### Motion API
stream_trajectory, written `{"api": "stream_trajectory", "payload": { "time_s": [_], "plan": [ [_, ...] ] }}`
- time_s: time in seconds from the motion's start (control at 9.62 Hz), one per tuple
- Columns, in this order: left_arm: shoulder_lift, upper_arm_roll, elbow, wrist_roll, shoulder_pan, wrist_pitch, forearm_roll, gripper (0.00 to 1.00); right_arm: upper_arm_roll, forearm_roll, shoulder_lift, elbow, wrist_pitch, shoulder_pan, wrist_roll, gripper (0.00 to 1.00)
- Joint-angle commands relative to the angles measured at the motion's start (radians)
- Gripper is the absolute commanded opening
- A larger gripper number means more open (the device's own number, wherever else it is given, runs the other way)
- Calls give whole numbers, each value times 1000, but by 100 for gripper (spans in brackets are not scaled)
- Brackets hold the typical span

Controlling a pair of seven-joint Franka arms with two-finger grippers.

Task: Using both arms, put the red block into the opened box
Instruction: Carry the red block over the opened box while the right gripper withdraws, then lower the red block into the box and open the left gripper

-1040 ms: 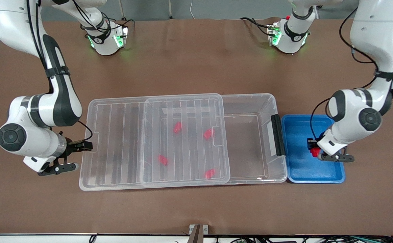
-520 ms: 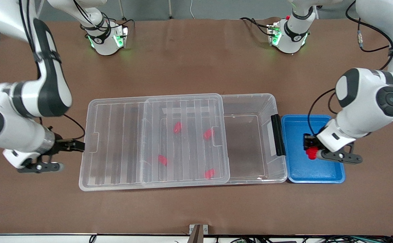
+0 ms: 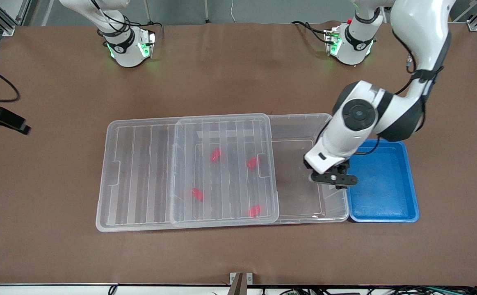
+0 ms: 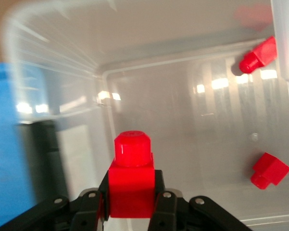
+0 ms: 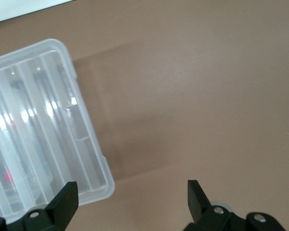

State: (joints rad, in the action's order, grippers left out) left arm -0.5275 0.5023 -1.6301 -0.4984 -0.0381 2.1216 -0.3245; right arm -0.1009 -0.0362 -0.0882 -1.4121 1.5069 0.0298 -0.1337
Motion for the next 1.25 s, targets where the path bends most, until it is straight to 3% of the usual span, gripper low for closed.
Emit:
{"api": "stream_trajectory", "payload": {
  "time_s": [0.0,0.52,0.83,1.14],
  "plan": [
    [-162,21,47,10,14,62,-25,0,-32,-17,60,-86,-4,6,48,100],
    [-296,19,47,-80,4,103,-68,0,-28,12,62,-80,-5,-2,109,100],
    [-324,19,53,-179,-6,104,-172,0,-28,19,61,-79,-4,-4,120,100],
    [-350,22,90,-252,-14,106,-162,8,-28,19,61,-79,-4,-2,120,100]
  ]
}}
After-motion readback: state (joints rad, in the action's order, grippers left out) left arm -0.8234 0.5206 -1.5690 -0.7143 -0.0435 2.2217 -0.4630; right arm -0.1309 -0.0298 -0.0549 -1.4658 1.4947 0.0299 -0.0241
